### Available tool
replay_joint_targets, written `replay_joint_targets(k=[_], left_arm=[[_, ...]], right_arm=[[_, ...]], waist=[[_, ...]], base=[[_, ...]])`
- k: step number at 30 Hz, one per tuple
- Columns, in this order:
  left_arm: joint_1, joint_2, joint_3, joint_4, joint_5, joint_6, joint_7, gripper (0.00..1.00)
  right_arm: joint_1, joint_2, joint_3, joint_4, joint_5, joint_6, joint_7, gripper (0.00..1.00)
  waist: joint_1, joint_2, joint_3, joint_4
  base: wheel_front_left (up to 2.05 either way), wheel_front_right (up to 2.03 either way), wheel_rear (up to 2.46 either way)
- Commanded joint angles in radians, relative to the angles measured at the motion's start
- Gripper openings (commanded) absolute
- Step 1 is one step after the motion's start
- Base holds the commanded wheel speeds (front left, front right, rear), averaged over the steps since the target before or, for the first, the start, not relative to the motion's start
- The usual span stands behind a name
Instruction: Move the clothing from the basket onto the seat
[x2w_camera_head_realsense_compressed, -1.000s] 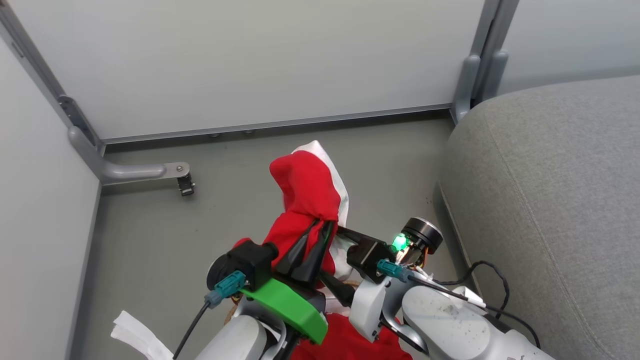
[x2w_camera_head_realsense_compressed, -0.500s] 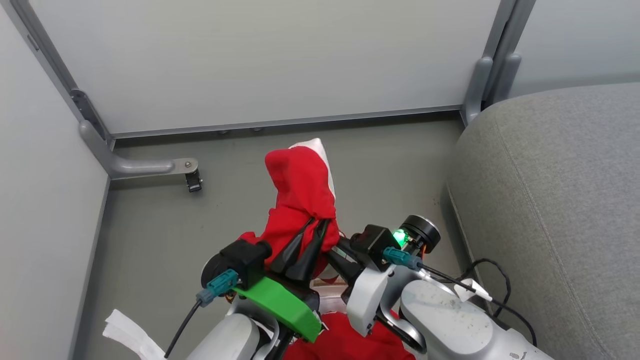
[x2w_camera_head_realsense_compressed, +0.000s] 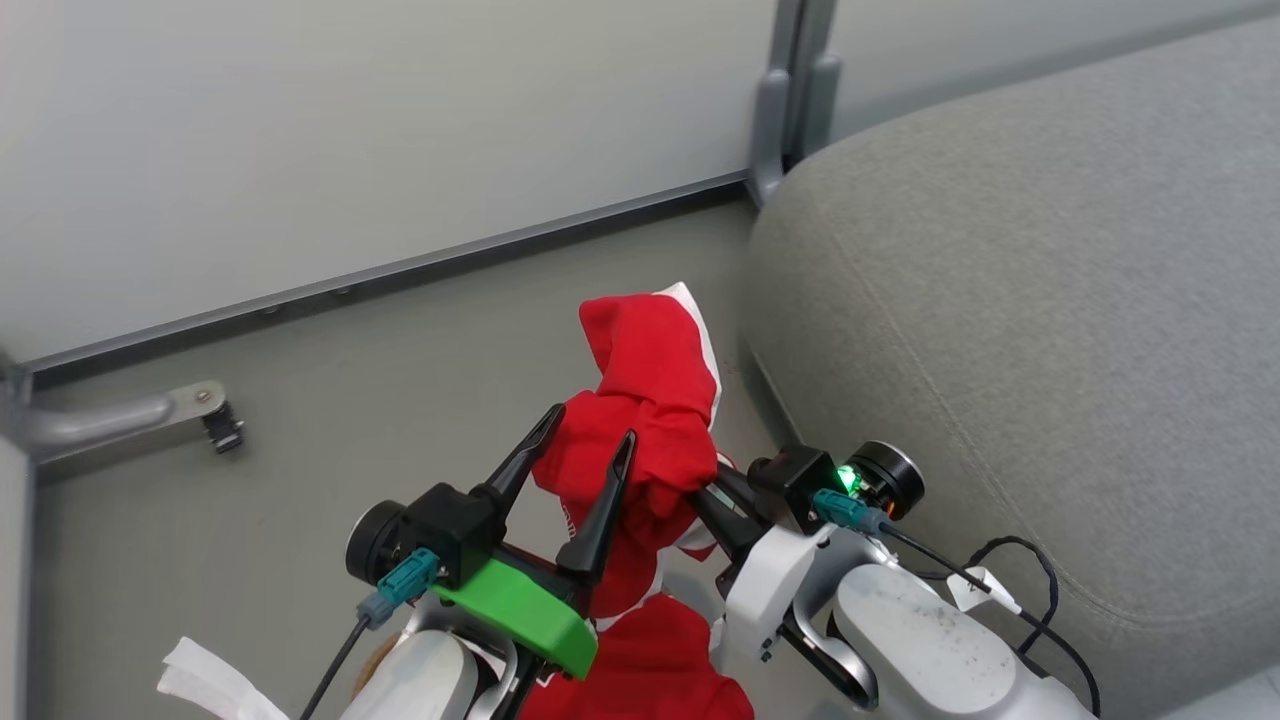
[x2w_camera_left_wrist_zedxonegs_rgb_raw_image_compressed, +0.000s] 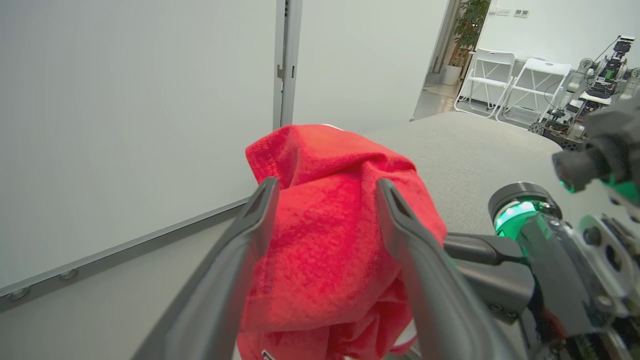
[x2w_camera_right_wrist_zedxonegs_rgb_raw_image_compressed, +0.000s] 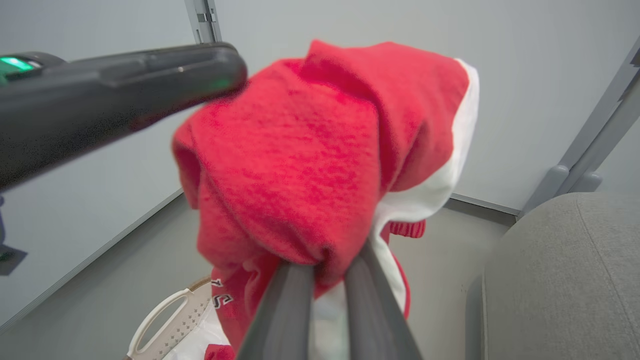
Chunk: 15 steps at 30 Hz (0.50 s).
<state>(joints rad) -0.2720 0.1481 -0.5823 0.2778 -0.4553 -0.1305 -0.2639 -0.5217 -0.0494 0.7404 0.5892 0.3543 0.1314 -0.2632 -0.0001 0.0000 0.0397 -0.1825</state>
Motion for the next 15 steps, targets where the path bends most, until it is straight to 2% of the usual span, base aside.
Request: replay_joint_targets(k=[1, 3, 7, 15], left_arm=[[0.012, 0.005, 0.004, -0.005, 0.01, 0.0, -0.001, 1.0], [0.022, 0.008, 0.015, -0.011, 0.016, 0.0, -0.001, 1.0], [0.032, 0.007, 0.017, -0.013, 0.029, 0.0, -0.001, 1.0], [-0.011, 0.027, -0.035, -0.012, 0.024, 0.0, -0.001, 1.0]], right_arm=[[0.016, -0.003, -0.017, -0.004, -0.014, -0.001, -0.002, 0.0], [0.027, -0.002, -0.026, -0.006, -0.025, -0.001, -0.002, 0.0], [0.038, -0.006, -0.061, -0.011, -0.044, -0.001, -0.002, 0.0], [0.045, -0.039, -0.218, -0.033, -0.103, -0.001, -0.002, 0.0]], waist=[[0.0001, 0.0, 0.049, -0.194], [0.0001, 0.0, 0.058, -0.259], [0.0001, 0.0, 0.068, -0.34], [0.0001, 0.0, 0.117, -0.36]], base=[[0.0, 0.0, 0.0], [0.0, 0.0, 0.0], [0.0, 0.0, 0.0], [0.0, 0.0, 0.0]])
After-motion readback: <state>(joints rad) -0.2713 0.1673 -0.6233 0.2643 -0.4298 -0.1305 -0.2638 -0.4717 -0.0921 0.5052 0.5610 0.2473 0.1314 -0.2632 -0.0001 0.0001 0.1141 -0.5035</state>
